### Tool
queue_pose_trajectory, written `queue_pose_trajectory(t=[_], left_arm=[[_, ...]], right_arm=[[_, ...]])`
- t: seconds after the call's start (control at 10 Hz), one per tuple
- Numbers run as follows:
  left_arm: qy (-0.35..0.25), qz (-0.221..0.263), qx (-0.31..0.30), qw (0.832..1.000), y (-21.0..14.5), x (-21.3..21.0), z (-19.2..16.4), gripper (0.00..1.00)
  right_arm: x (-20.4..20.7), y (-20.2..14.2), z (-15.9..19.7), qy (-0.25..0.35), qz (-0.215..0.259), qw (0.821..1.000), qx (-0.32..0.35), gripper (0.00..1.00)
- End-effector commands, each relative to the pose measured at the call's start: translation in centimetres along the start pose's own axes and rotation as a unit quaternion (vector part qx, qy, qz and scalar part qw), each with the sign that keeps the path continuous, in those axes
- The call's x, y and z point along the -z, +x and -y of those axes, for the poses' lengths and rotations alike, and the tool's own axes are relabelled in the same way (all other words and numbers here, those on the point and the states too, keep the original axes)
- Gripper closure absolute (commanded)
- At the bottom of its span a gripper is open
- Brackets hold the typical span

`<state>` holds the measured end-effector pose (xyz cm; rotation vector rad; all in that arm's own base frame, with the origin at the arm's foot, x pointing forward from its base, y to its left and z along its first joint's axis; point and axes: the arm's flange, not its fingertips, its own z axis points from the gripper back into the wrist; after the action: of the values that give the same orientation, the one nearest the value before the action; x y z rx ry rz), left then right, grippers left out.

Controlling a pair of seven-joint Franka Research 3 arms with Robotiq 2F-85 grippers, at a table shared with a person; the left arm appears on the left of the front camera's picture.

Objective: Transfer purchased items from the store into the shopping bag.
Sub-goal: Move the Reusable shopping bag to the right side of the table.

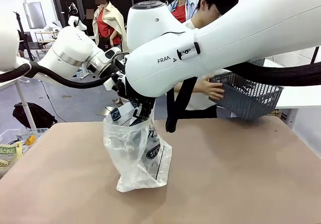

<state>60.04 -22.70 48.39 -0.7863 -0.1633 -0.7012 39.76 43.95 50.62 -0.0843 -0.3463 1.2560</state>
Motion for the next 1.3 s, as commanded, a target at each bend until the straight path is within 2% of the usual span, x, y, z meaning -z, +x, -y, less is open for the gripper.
queue_pose_trajectory(t=[0.0,0.2,0.3,0.7,0.8,1.0,1.2], left_arm=[[-0.022,0.012,0.003,1.0,0.6,-0.2,-0.5,1.0],[-0.028,0.003,0.008,1.0,0.8,0.1,-0.5,1.0],[-0.031,0.0,0.011,0.999,0.9,0.1,-0.5,0.96],[-0.043,-0.011,0.037,0.998,0.7,0.3,-0.9,0.18],[-0.051,-0.013,0.057,0.997,0.6,0.3,-1.0,0.02],[-0.03,-0.02,0.081,0.996,0.6,0.7,-0.9,0.02],[-0.047,-0.011,0.087,0.995,0.8,0.9,-1.1,0.02]], right_arm=[[0.1,1.0,0.7,-0.006,0.019,0.999,-0.041,1.0],[0.2,1.8,0.5,-0.007,0.019,0.998,-0.055,1.0],[0.3,1.8,0.4,-0.01,0.017,0.998,-0.054,1.0],[0.5,1.7,0.3,-0.006,0.014,0.999,-0.043,1.0],[0.5,1.8,0.2,-0.007,0.013,0.999,-0.045,1.0],[0.6,2.1,0.3,-0.008,0.01,0.999,-0.043,1.0],[0.6,2.2,0.2,-0.008,0.01,0.999,-0.047,1.0]])
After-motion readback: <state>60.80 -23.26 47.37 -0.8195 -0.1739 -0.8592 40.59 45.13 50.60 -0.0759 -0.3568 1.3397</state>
